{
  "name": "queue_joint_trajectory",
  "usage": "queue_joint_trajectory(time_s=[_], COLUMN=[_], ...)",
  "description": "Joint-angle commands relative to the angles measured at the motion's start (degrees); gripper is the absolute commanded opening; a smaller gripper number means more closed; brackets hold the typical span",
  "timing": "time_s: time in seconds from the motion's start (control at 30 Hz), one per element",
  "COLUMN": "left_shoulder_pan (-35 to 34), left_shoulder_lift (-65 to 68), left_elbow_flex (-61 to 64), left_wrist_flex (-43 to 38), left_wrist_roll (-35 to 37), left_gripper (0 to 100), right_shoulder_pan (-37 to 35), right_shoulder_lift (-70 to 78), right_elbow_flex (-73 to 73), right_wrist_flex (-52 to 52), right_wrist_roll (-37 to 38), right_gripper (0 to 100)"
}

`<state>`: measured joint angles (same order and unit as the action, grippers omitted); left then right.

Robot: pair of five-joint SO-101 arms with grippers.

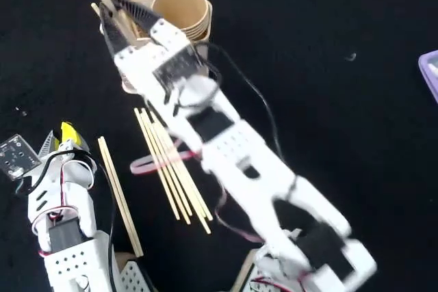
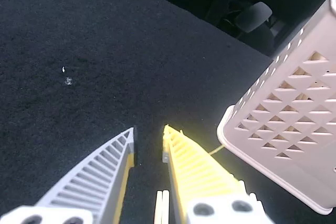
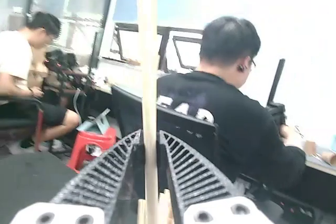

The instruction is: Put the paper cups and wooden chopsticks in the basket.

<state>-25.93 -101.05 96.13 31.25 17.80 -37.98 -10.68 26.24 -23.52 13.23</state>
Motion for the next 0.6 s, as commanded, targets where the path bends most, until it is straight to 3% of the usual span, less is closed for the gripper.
queue_joint_trajectory(time_s=[0.0, 0.3, 0.47, 0.57], left_shoulder_pan=[0.13, 0.13, 0.13, 0.22], left_shoulder_lift=[-0.35, -0.35, -0.35, -0.35], left_elbow_flex=[1.36, 1.36, 1.36, 1.36], left_wrist_flex=[-0.88, -0.88, -0.88, -0.88], left_wrist_roll=[-0.35, -0.35, -0.35, -0.35], left_gripper=[10, 10, 10, 10], right_shoulder_pan=[2.81, 4.75, 5.54, 5.80], right_shoulder_lift=[11.12, 24.31, 23.52, 22.11], right_elbow_flex=[-13.67, -23.96, -25.80, -27.21], right_wrist_flex=[-2.73, -1.76, 12.57, 20.66], right_wrist_roll=[-0.44, -0.26, -0.79, -6.24], right_gripper=[1.1, 1.3, 9.3, 15.5])
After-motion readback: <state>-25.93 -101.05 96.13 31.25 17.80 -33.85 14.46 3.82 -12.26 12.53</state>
